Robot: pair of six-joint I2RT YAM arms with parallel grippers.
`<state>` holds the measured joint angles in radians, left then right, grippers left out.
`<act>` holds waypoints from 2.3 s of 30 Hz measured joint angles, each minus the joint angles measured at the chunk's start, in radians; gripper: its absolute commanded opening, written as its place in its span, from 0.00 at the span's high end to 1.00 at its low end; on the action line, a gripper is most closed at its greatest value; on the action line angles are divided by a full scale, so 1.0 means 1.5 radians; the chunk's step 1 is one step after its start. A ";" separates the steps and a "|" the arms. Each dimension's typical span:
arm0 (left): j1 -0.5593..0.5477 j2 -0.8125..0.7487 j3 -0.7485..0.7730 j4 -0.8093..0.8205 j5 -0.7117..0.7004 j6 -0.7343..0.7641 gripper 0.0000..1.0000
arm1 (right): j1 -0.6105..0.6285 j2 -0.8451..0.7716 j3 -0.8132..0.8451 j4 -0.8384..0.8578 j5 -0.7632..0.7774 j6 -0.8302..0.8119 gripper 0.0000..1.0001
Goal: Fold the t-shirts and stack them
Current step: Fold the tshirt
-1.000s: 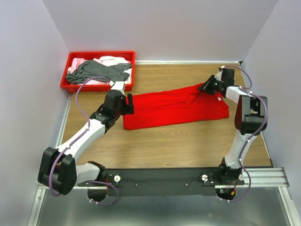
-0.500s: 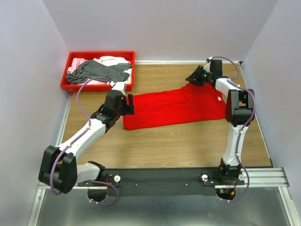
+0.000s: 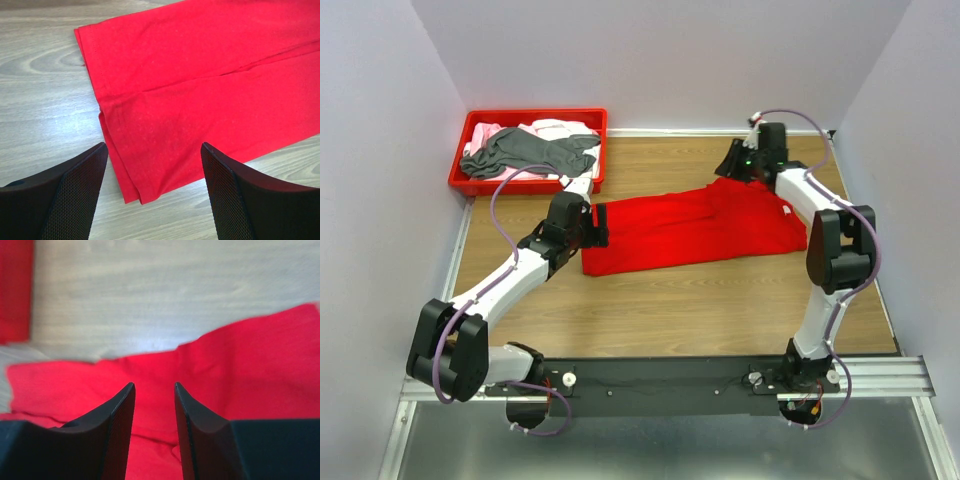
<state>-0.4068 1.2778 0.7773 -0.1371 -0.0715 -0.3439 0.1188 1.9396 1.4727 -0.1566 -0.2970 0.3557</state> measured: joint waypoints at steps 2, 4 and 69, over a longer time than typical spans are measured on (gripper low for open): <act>0.000 0.000 0.000 0.000 0.001 0.000 0.17 | 0.036 0.006 -0.005 -0.013 0.037 -0.028 0.57; 0.000 0.000 0.000 0.000 0.001 0.000 0.17 | 0.066 0.018 -0.005 -0.018 0.071 -0.048 0.59; -0.002 0.059 0.028 -0.027 0.011 0.006 0.17 | 0.069 0.005 -0.028 -0.051 0.094 -0.024 0.48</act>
<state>-0.4095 1.3666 0.8200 -0.1780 -0.0551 -0.3351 0.2226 1.9465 1.4303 -0.2329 -0.1566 0.3202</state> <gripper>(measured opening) 0.828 0.525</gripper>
